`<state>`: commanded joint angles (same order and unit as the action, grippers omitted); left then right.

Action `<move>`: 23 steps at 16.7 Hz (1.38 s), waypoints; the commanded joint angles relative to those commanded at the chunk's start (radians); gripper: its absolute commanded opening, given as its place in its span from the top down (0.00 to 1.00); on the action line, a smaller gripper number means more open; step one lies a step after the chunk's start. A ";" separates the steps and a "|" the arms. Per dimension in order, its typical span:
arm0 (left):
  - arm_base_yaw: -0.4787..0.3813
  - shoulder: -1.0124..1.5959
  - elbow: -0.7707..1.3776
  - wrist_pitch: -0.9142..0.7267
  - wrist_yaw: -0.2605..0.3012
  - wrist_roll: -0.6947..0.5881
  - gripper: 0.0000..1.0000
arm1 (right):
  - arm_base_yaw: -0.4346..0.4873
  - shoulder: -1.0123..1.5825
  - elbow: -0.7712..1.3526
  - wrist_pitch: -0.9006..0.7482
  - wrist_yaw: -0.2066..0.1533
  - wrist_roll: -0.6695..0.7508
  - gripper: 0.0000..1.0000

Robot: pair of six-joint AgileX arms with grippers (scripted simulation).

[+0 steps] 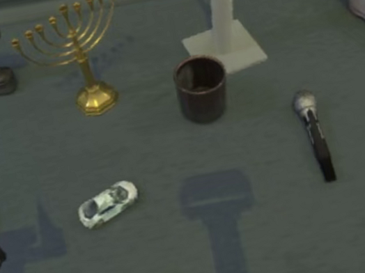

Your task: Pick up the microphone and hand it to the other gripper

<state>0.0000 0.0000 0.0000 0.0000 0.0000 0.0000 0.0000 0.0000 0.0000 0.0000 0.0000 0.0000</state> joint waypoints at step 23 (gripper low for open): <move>0.000 0.000 0.000 0.000 0.000 0.000 0.00 | 0.368 1.662 1.230 -0.890 0.079 0.387 0.00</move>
<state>0.0000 0.0000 0.0000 0.0000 0.0000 0.0000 0.3680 1.6615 1.2298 -0.8897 0.0794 0.3872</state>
